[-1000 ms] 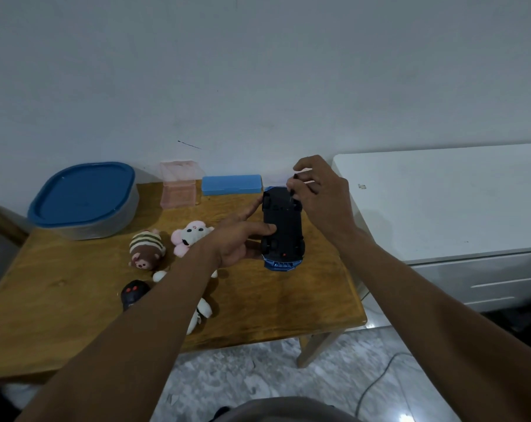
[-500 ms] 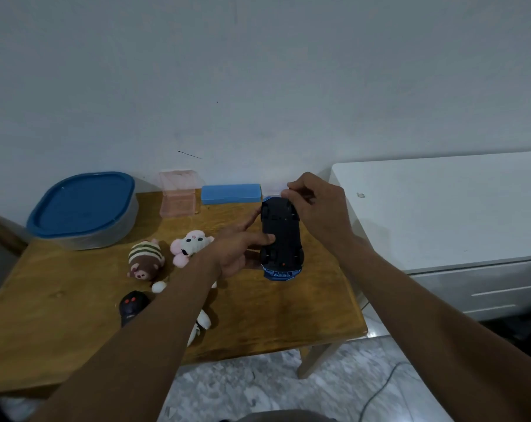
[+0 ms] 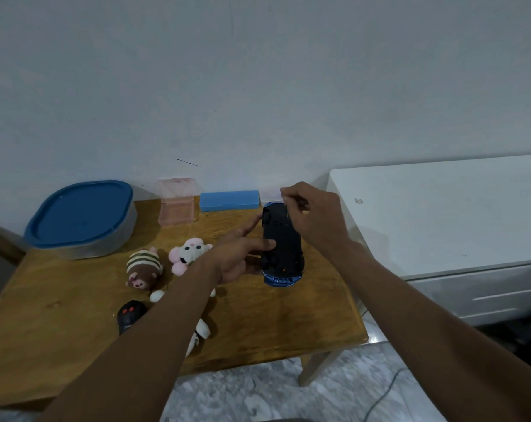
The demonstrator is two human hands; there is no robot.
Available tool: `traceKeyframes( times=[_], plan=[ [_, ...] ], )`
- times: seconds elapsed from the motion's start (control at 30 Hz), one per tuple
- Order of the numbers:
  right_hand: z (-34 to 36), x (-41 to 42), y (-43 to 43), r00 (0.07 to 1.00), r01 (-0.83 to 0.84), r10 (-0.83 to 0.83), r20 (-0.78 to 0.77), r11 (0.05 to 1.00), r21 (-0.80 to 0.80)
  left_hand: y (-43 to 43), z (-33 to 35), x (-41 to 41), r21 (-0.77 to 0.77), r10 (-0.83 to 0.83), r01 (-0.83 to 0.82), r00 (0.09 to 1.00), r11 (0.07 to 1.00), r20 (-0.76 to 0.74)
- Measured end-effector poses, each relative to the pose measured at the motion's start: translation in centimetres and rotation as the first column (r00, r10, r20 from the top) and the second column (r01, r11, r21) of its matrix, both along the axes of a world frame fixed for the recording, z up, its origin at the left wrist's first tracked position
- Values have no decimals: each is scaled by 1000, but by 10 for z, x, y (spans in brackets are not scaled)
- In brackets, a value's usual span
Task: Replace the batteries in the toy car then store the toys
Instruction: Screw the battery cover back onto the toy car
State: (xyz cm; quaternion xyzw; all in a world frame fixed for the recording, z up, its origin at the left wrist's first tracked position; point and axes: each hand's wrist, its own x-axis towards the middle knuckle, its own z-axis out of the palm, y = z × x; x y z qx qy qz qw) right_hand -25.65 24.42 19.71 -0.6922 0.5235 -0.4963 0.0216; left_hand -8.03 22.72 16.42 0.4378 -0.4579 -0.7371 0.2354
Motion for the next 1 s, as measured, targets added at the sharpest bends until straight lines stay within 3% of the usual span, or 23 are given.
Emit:
traceKeyframes(
  times=[0.57,0.77,1.0],
  plan=[
    [5,0,-3,1000,24,-22,-22,995,98,0,4,-1,-16,-17,17,1000,1000,-3],
    [12,-1,-1,1000,-20,21,-8,998,57,-2,5,0,-10,-11,11,1000,1000,0],
    [17,-5,0,998,26,-36,50,980,198,0,3,1,-16,-25,25,1000,1000,-3]
  ],
)
